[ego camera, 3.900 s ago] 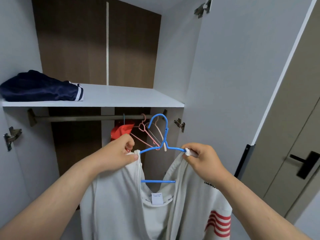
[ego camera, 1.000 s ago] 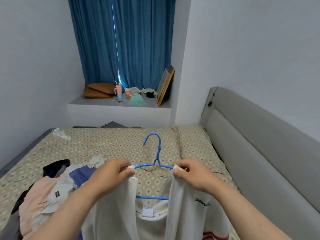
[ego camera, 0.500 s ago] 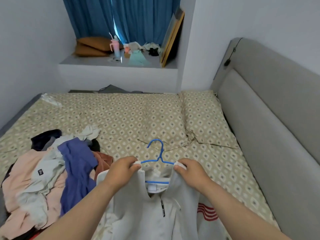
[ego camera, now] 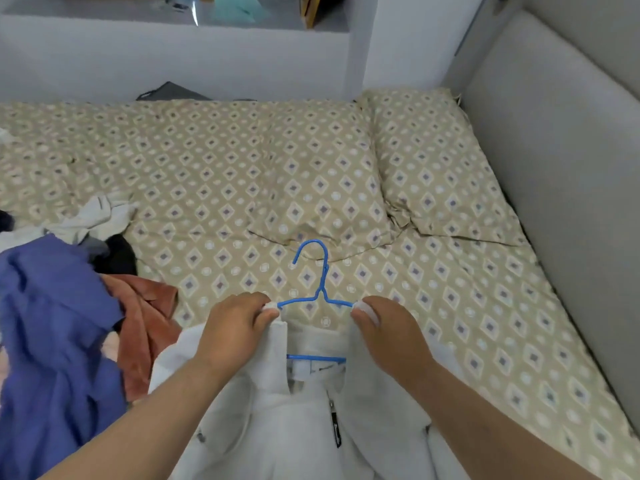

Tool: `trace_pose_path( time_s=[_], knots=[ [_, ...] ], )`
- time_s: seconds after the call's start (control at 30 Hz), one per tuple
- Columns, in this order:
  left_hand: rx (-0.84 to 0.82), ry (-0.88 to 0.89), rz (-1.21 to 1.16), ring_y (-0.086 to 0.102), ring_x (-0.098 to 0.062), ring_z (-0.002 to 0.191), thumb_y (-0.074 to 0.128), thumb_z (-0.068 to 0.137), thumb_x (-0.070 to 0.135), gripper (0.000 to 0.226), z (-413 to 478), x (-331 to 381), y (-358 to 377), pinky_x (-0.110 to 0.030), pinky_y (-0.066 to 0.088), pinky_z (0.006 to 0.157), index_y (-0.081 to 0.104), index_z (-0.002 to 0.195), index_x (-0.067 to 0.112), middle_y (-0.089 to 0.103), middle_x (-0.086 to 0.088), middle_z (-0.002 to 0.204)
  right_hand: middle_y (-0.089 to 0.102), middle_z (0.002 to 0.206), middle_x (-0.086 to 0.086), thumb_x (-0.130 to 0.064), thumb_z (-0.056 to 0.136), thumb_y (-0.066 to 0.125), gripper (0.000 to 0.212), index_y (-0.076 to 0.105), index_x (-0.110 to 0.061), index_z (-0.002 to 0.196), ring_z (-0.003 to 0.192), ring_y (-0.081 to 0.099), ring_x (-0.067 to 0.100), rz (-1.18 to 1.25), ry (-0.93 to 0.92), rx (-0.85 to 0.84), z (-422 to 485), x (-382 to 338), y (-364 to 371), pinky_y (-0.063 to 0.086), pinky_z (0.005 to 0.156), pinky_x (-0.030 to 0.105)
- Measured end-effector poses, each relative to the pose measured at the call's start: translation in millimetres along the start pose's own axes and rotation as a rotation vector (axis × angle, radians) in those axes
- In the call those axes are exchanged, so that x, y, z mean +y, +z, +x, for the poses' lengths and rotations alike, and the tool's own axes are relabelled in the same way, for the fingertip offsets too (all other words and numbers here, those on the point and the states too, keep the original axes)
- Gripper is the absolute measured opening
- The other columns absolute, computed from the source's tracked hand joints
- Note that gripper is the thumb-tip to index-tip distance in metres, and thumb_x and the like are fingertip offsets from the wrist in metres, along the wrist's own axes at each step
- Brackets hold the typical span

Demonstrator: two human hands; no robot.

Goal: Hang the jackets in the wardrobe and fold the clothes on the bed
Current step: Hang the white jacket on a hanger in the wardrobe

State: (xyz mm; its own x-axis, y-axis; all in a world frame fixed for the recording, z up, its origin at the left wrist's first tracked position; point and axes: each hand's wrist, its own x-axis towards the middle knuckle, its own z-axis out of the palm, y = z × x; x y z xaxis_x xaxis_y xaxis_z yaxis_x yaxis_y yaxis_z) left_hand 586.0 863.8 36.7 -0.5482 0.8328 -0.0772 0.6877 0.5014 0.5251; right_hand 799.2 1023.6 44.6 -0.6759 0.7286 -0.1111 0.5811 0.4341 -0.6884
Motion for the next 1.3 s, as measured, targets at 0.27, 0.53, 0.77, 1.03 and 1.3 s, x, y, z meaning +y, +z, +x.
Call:
trace_pose_path(
  time_s=[0.27, 0.53, 0.77, 1.03, 1.3],
  knots=[
    [0.107, 0.09, 0.16, 0.05, -0.028, 0.063, 0.045, 0.098, 0.037, 0.037, 90.3, -83.3, 112.8, -0.038, 0.035, 0.058, 0.048, 0.069, 0.016, 0.05, 0.002, 0.062, 0.051, 0.065, -0.003, -0.034, 0.098, 0.048, 0.033, 0.047, -0.016, 0.071, 0.065, 0.051, 0.02, -0.18, -0.019, 0.093, 101.8, 90.3, 99.0, 0.043, 0.065, 0.039],
    [0.193, 0.152, 0.342, 0.058, -0.04, 0.074, 0.051, 0.099, 0.035, 0.029, 189.2, -123.1, 169.3, -0.038, 0.027, 0.064, 0.054, 0.078, 0.014, 0.062, -0.017, 0.075, 0.064, 0.09, 0.017, -0.033, 0.099, 0.05, 0.028, 0.058, -0.007, 0.09, 0.085, 0.057, 0.039, -0.452, -0.022, 0.275, 194.1, 139.3, 157.1, 0.038, 0.073, 0.042],
    [0.262, 0.201, 0.446, 0.058, -0.043, 0.079, 0.041, 0.104, 0.039, 0.038, 263.6, -135.1, 194.4, -0.039, 0.022, 0.065, 0.057, 0.085, 0.01, 0.064, -0.021, 0.085, 0.063, 0.093, 0.019, -0.035, 0.099, 0.047, 0.031, 0.057, -0.007, 0.089, 0.091, 0.057, 0.038, -0.475, -0.056, 0.372, 262.6, 164.6, 166.3, 0.031, 0.071, 0.039],
    [0.224, 0.244, 0.413, 0.056, -0.038, 0.066, 0.042, 0.102, 0.036, 0.033, 274.5, -139.2, 193.7, -0.037, 0.026, 0.061, 0.045, 0.075, 0.018, 0.062, -0.018, 0.073, 0.064, 0.096, 0.016, -0.038, 0.101, 0.043, 0.033, 0.058, -0.009, 0.095, 0.092, 0.058, 0.036, -0.503, -0.066, 0.331, 269.0, 170.4, 166.2, 0.026, 0.072, 0.036],
    [-0.05, -0.037, 0.156, 0.053, -0.044, 0.108, 0.036, 0.101, 0.036, 0.037, 258.8, -117.8, 166.9, -0.043, 0.039, 0.082, 0.054, 0.097, 0.004, 0.058, -0.027, 0.111, 0.046, 0.139, 0.017, -0.038, 0.101, 0.041, 0.053, 0.037, -0.004, 0.142, 0.125, 0.044, 0.035, -0.527, -0.019, 0.046, 234.1, 149.7, 144.4, 0.032, 0.103, 0.042]
  ],
)
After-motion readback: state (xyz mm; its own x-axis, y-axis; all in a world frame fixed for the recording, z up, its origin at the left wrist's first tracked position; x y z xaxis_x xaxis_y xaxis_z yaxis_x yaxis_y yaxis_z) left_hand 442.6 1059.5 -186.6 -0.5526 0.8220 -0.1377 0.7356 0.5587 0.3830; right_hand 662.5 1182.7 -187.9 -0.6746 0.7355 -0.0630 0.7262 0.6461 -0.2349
